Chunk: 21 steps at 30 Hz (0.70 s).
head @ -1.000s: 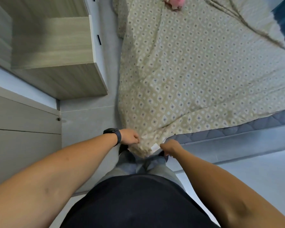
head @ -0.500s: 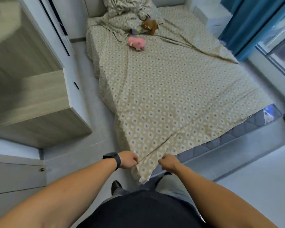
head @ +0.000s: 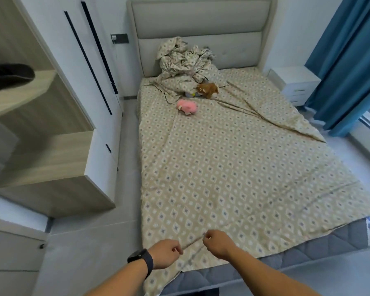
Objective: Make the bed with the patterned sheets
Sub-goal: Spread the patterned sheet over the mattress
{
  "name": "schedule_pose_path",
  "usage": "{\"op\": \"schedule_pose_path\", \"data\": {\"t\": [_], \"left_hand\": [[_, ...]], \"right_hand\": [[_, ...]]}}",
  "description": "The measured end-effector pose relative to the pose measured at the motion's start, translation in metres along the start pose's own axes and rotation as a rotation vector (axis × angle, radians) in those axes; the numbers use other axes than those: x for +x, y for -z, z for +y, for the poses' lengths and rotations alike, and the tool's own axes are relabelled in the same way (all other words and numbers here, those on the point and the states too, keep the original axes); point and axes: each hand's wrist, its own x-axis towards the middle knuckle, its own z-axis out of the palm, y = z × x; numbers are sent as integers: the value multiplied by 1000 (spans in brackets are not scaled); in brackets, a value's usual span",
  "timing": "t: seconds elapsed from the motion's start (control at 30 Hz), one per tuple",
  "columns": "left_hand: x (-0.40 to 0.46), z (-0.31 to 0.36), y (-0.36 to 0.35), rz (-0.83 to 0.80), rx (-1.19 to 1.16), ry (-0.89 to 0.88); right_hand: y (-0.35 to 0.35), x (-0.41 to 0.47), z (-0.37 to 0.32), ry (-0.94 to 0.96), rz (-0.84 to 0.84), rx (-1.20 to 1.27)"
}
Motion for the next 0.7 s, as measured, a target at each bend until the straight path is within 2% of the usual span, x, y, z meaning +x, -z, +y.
{"op": "schedule_pose_path", "data": {"t": [0.13, 0.27, 0.4, 0.57, 0.7], "left_hand": [[4, 49, -1, -45, 7, -29], [13, 93, 14, 79, 84, -130], [26, 142, 19, 115, 69, -223], [42, 212, 7, 183, 23, -294], [73, 266, -13, 263, -46, -261]], "right_hand": [[54, -7, 9, 65, 74, 64], [115, -26, 9, 143, 312, 46], [156, -52, 29, 158, 401, -9], [194, -48, 62, 205, 425, -50], [239, -24, 97, 308, 283, -207]]}}
